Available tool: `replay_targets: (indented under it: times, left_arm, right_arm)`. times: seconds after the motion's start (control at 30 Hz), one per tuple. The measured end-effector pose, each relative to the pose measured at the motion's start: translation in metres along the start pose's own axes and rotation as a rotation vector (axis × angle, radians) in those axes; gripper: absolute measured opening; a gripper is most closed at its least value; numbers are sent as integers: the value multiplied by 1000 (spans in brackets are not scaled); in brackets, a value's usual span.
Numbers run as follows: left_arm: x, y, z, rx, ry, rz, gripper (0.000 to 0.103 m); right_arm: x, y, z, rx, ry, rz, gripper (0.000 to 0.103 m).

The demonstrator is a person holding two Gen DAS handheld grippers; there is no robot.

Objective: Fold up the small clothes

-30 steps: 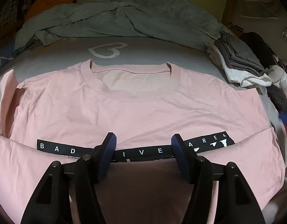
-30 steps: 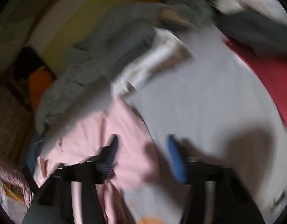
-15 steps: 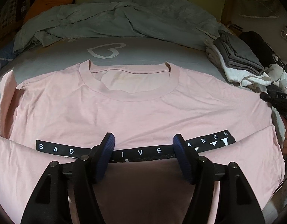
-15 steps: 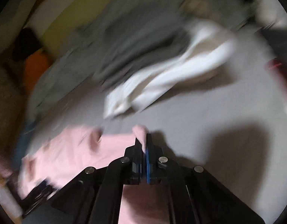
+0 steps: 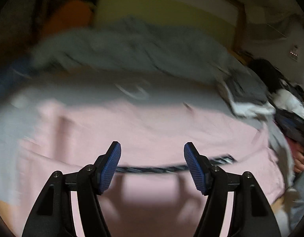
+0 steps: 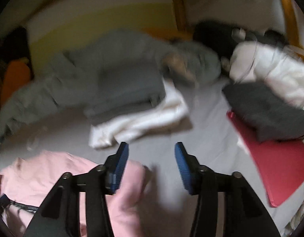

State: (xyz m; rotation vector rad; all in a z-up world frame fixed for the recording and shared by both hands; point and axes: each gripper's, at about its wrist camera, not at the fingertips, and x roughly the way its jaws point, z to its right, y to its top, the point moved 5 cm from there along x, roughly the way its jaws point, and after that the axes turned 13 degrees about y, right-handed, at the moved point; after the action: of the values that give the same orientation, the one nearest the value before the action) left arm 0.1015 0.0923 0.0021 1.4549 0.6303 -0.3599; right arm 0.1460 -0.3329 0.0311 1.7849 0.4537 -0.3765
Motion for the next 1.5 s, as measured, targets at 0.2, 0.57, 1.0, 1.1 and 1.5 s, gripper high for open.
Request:
replay_targets:
  times: [0.2,0.57,1.0,1.1,1.5]
  left_arm:
    - [23,22,-150,-235,195,-158,71]
    - [83,-18,-204,-536,-114,-380,50]
    - [30,-43,-261,-444,384,-249,2]
    - [30,-58,-275,-585,219,-266,4]
    - [51,-47,-226,-624,-130,-299,63]
  right_arm:
    - [-26,-2,-80,-16,276,-41,66]
    - [28,-108,-187,-55,473,-379,67]
    - [44,-162,-196,-317,254,-383,67]
    - [46,-162,-199,-306,263,-376,68]
    - [45,-163,-199,-314,264,-365,68]
